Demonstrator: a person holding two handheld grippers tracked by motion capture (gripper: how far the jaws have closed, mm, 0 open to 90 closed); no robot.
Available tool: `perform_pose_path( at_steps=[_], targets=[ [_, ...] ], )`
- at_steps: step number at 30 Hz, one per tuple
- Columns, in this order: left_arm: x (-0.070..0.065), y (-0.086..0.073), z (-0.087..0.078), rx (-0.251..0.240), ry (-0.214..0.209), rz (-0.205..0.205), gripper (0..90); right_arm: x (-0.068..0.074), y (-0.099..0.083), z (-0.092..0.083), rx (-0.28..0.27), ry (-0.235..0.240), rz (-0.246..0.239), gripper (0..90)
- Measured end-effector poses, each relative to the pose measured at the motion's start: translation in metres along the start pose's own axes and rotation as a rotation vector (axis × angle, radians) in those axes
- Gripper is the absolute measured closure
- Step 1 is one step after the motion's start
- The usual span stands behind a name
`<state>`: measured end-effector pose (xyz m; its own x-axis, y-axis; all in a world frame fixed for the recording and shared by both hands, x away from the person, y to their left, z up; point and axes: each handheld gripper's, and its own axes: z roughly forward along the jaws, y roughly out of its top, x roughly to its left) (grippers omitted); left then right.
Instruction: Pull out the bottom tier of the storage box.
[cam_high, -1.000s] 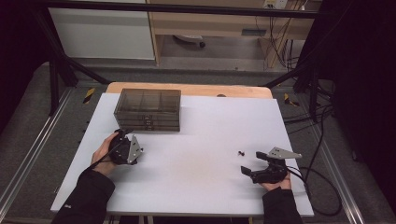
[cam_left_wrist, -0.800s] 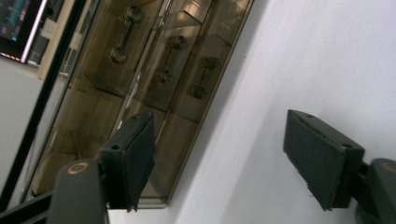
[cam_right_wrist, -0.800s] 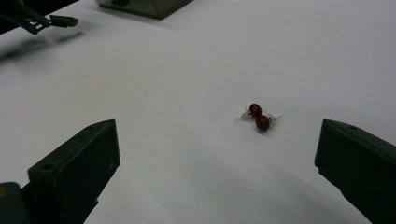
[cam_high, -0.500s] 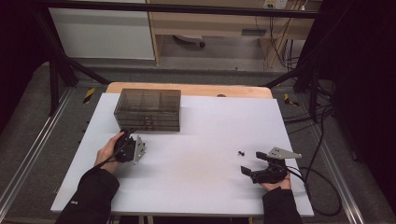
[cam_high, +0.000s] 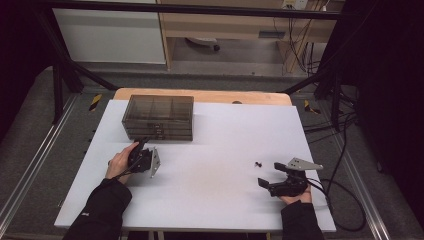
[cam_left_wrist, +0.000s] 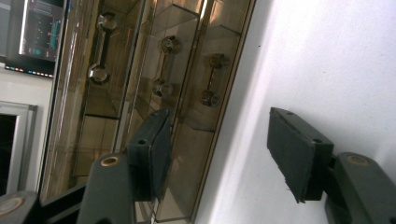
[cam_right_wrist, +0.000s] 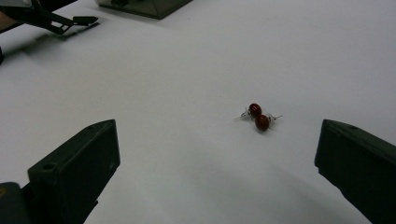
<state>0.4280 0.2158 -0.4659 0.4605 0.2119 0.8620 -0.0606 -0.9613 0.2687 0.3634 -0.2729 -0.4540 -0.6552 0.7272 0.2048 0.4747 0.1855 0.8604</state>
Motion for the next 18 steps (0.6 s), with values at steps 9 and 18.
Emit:
perform_pose_path(
  at_steps=[9, 18],
  targets=[
    [-0.005, 0.003, 0.006, 0.006, 0.04, 0.051, 47.0, 0.0, 0.0, 0.0, 0.0, -0.001, -0.001, 0.6],
    [-0.01, 0.003, 0.012, 0.007, 0.066, 0.073, 52.3, 0.0, 0.0, 0.0, -0.003, -0.001, -0.002, 0.6]
  ],
)
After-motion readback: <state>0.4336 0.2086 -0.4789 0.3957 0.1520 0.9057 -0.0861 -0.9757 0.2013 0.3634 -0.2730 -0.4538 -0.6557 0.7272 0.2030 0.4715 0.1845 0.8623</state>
